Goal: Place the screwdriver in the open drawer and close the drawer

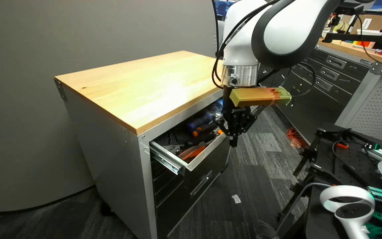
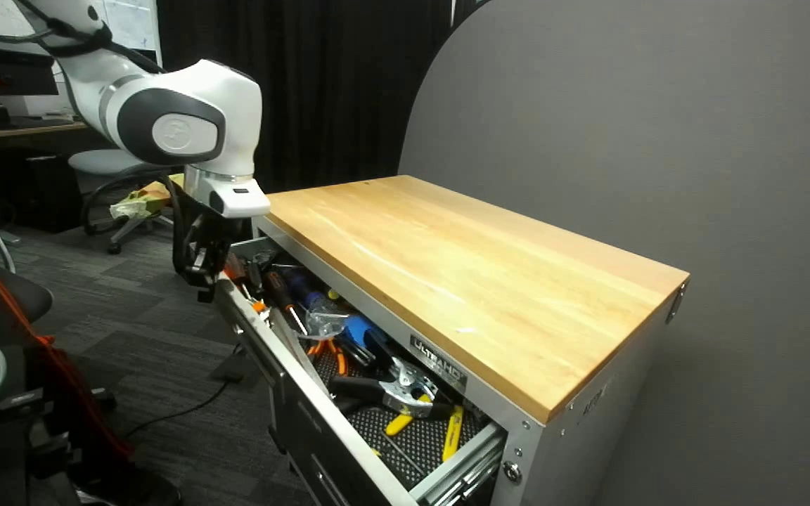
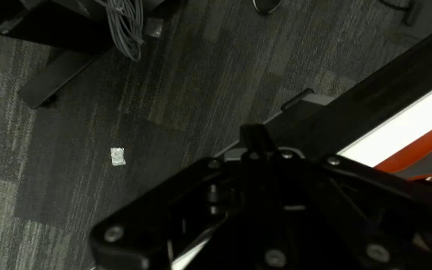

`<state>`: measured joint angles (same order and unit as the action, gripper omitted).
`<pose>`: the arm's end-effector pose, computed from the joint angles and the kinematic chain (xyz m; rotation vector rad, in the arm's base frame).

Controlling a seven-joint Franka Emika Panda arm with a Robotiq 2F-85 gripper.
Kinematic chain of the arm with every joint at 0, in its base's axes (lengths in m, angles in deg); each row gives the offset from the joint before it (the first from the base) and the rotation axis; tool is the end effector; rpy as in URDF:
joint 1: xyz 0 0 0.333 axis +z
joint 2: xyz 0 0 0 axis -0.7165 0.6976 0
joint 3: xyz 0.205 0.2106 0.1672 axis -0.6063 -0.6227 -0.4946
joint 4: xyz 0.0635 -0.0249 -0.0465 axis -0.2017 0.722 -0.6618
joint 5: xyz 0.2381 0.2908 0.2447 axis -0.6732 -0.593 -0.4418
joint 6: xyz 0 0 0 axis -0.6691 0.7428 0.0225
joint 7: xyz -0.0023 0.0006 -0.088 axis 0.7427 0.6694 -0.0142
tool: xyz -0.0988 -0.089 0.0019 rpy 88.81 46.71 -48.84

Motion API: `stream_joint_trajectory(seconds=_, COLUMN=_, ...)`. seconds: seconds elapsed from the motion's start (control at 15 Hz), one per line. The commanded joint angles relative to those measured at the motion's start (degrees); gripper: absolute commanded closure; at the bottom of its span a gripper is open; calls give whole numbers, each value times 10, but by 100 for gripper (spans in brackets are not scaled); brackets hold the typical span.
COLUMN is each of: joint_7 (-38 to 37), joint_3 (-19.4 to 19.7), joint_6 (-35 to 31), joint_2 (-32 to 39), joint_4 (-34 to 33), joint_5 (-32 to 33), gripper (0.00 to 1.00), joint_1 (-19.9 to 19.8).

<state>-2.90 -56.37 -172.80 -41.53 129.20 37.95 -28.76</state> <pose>0.4832 0.2183 0.1281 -2.9626 0.8899 0.2869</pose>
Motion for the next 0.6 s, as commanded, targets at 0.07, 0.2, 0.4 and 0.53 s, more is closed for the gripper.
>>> stream_joint_trajectory(seconds=0.07, joint_7=-99, joint_3=51, joint_6=-78, joint_2=67, joint_4=-60, joint_5=115, gripper=100, joint_1=52)
stream_joint_trajectory(seconds=0.2, joint_7=-134, joint_3=74, joint_6=-84, joint_2=79, joint_4=-84, joint_5=166, gripper=100, joint_1=70)
stream_joint_trajectory(seconds=0.4, joint_7=-182, joint_3=108, joint_6=-93, joint_2=101, joint_4=-120, joint_5=234, gripper=100, joint_1=98)
stream_joint_trajectory(seconds=0.53, joint_7=-209, joint_3=125, joint_6=-98, joint_2=110, joint_4=-138, joint_5=267, gripper=100, joint_1=113)
